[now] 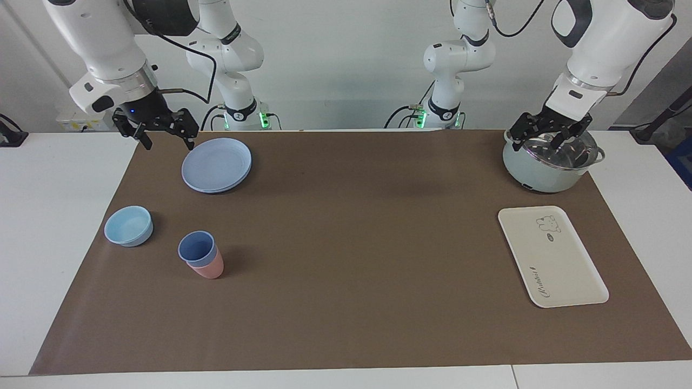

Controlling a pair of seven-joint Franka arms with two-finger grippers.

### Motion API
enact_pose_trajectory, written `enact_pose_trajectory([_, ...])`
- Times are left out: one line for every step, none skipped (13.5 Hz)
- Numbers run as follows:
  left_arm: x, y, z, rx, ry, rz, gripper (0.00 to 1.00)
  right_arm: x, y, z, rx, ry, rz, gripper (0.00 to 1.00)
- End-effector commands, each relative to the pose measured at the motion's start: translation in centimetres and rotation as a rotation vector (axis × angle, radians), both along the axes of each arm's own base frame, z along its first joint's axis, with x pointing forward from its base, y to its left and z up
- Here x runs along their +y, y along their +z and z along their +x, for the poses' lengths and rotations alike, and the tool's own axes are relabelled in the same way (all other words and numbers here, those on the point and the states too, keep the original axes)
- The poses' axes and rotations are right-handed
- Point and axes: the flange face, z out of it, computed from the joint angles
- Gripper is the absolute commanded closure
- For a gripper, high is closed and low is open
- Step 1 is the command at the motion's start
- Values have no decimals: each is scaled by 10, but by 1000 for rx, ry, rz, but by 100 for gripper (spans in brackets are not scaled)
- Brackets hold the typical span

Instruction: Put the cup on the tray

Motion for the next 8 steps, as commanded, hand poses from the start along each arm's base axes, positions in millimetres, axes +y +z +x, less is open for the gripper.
enact_pose_trajectory([4, 3, -9, 3, -8, 13, 0, 0, 0, -7, -10, -11, 26, 0])
enact_pose_trajectory([4, 3, -9, 0, -10, 13, 0, 1, -1, -7, -10, 4, 26, 0])
enact_pose_trajectory([3, 3, -9, 1, -10, 12, 0, -3, -4, -6, -18, 31, 31, 0])
enact_pose_trajectory([4, 3, -9, 3, -11, 13, 0, -7, -5, -4, -52, 89, 51, 0])
enact_pose_trajectory([3, 3, -9, 1, -11, 12, 0, -20, -14, -6, -92, 146, 82, 0])
enact_pose_trajectory([4, 2, -9, 4, -10, 13, 0, -34, -29, -9, -157, 194, 107, 0])
enact_pose_trajectory([3, 2, -9, 6, -10, 12, 0, -39, -48, -12, -216, 246, 117, 0])
enact_pose_trajectory([4, 2, -9, 4, -10, 13, 0, -41, -69, -11, -252, 289, 135, 0])
